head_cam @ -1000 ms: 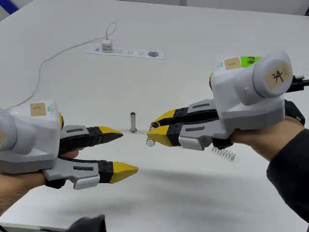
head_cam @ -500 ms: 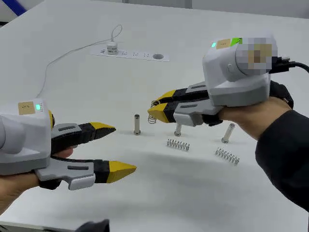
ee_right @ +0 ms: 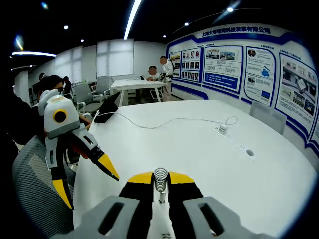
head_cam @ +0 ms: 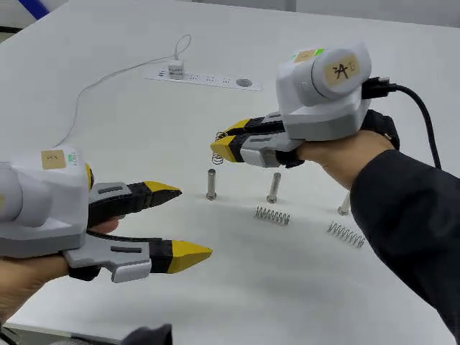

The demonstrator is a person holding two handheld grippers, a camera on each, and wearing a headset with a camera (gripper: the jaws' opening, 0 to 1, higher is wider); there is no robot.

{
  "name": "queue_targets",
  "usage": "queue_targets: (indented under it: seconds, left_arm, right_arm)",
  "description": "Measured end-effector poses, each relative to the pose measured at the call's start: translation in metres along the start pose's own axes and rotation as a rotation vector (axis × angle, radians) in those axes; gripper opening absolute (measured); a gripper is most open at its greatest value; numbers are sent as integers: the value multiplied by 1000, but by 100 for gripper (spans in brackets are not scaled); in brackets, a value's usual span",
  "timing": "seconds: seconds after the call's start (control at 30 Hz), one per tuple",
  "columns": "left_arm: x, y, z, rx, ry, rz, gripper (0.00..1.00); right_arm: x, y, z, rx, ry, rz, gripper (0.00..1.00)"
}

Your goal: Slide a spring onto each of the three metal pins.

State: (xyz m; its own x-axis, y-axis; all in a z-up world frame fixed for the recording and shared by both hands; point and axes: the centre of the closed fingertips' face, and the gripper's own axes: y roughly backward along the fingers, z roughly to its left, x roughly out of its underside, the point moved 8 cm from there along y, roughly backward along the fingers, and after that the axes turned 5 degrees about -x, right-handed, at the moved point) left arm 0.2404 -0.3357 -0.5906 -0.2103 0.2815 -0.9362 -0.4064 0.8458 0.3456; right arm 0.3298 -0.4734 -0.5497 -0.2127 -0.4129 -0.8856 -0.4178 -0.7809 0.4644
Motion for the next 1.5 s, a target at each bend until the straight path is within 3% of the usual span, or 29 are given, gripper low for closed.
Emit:
queue_targets:
  seconds: [0.13, 0.17, 0.77, 1.0, 1.5]
  left_arm:
    - [0, -1, -1, 5, -4, 4, 62]
    - [0, -1, -1, 4, -5, 4, 62]
    - [1, -2, -1, 3, -2, 4, 61]
    - [1, -2, -2, 4, -1, 10, 61]
    - [2, -2, -2, 4, 1, 19, 61]
  right_arm:
    - [7, -7, -2, 0, -2, 29, 12]
    - [11, -13, -9, -3, -8, 37, 12]
    - [20, -20, -6, 1, -35, 45, 12]
    - [31, -25, -6, 0, -48, 59, 12]
    - [51, -39, -2, -7, -64, 130, 12]
